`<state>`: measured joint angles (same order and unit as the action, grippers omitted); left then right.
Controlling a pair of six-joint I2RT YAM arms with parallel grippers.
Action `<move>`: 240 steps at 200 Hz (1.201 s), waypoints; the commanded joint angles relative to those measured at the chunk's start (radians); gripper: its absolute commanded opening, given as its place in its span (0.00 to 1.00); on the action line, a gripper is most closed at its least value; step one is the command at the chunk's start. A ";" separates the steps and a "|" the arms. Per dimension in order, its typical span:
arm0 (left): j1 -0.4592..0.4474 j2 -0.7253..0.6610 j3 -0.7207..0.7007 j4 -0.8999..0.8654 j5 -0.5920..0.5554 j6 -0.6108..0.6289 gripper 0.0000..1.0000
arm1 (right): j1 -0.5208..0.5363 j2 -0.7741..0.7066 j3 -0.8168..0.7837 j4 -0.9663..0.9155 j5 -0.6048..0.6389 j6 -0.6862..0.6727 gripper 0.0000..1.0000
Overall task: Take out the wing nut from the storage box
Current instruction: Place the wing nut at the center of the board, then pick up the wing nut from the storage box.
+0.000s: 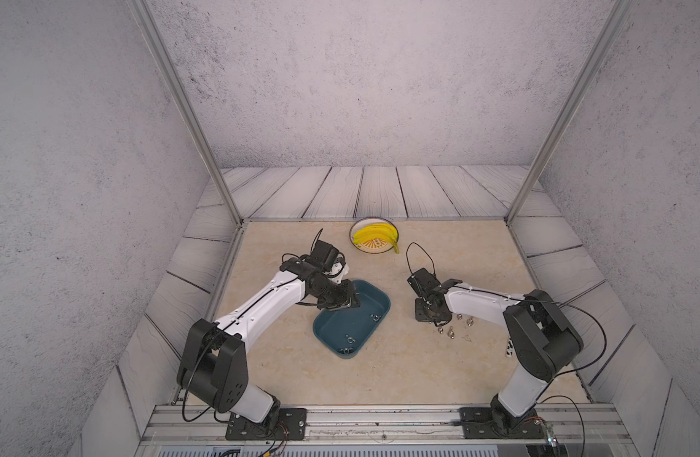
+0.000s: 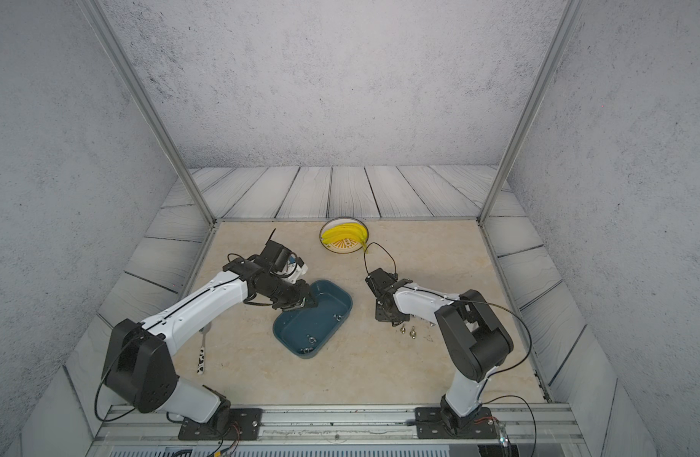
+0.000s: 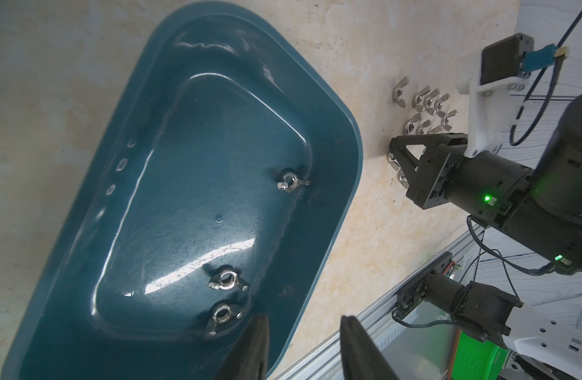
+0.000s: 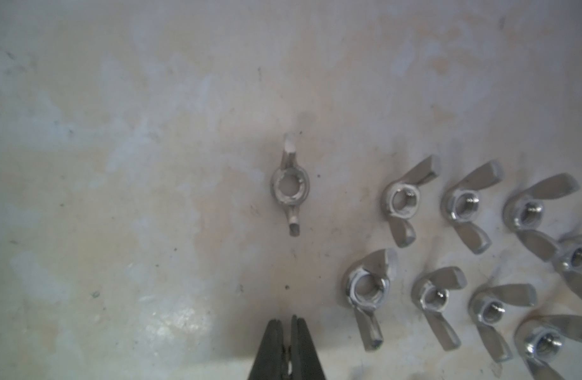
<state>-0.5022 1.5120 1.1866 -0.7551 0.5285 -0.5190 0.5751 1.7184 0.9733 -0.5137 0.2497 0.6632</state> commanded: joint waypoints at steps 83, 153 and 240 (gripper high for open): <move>0.001 -0.007 0.007 -0.014 0.003 0.014 0.43 | -0.013 -0.100 0.010 -0.082 -0.011 -0.033 0.21; 0.182 -0.100 -0.092 0.004 -0.003 -0.043 0.42 | 0.140 -0.265 0.079 -0.170 -0.037 -0.246 0.26; 0.406 -0.239 -0.310 0.039 -0.086 -0.194 0.42 | 0.425 0.018 0.402 -0.115 -0.240 -0.368 0.31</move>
<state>-0.1104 1.2972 0.9005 -0.7242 0.4553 -0.6651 0.9783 1.6524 1.2991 -0.6300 0.0834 0.3370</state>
